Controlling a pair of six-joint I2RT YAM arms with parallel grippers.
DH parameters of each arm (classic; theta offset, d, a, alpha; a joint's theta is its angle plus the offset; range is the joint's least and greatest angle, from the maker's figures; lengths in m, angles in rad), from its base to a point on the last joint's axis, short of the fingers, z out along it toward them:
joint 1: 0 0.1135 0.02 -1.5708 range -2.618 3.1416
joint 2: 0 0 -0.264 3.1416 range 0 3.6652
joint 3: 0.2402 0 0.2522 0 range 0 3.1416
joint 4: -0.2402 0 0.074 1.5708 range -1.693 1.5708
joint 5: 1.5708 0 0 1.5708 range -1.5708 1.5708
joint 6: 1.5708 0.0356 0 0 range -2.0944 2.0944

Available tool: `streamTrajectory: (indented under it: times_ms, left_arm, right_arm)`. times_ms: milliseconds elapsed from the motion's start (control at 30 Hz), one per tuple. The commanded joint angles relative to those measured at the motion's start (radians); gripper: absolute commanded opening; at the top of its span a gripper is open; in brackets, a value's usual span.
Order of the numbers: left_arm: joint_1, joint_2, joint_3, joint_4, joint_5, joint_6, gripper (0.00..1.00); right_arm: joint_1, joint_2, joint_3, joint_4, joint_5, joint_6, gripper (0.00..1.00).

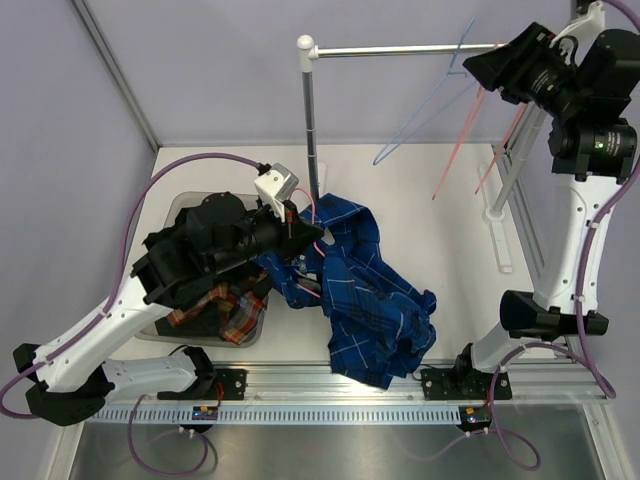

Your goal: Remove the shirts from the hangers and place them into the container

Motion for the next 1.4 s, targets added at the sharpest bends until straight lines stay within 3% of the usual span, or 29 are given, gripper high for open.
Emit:
streamTrajectory:
  times_ms: [0,300,500,633,800,1367]
  left_arm:
    - [-0.001,-0.01,0.043,0.05,0.008,-0.003,0.0]
    - [-0.001,0.058,0.193,-0.029,-0.026,0.032,0.0]
    - [0.001,0.159,0.417,-0.196,-0.095,0.107,0.0]
    - [0.001,0.283,0.701,-0.389,-0.17,0.149,0.0]
    - [0.013,0.44,0.926,-0.5,-0.184,0.164,0.0]
    - [0.105,0.474,1.004,-0.491,-0.087,0.16,0.0]
  right_arm:
    - [0.072,-0.127,-0.054,-0.086,0.156,-0.128,0.59]
    - [0.214,-0.437,-0.478,-0.07,0.222,-0.15,0.89]
    - [0.317,-0.65,-0.759,-0.119,0.231,-0.19,0.94]
    - [0.32,-0.786,-0.882,-0.192,0.141,-0.228,0.86]
    - [0.334,-0.896,-0.931,-0.271,0.089,-0.276,0.78]
    - [0.348,-0.998,-1.167,-0.096,-0.175,-0.253,0.65]
